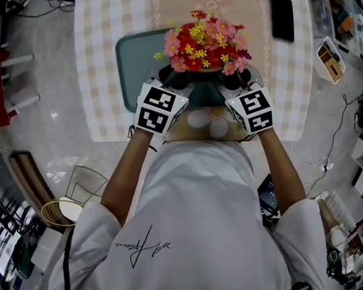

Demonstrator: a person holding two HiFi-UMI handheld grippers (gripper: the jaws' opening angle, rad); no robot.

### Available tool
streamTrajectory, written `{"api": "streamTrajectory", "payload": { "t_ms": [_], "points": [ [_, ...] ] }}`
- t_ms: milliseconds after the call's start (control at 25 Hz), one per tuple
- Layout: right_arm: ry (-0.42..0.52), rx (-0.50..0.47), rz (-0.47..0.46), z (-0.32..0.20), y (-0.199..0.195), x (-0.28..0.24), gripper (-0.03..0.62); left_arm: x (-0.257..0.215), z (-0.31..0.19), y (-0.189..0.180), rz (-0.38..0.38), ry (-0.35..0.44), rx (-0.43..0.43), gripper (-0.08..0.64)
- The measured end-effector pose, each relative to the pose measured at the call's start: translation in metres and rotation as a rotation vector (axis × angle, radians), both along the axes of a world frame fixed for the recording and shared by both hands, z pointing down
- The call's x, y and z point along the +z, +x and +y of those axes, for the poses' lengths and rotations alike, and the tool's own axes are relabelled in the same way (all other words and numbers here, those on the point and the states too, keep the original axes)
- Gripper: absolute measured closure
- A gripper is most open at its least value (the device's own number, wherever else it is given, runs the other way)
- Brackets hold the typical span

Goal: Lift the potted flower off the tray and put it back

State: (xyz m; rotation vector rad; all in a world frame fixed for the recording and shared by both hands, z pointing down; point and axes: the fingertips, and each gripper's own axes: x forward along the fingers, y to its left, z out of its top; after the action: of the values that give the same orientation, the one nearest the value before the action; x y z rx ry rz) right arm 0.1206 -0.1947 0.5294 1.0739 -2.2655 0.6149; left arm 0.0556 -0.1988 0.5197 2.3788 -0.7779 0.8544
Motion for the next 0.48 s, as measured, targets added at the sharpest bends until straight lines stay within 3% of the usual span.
{"api": "streamTrajectory", "payload": {
  "t_ms": [480],
  "points": [
    [0.006,0.038,0.001,0.01,0.013,-0.004,0.407,-0.003,0.015,-0.01,0.025,-0.017,-0.026,0.351]
  ]
}}
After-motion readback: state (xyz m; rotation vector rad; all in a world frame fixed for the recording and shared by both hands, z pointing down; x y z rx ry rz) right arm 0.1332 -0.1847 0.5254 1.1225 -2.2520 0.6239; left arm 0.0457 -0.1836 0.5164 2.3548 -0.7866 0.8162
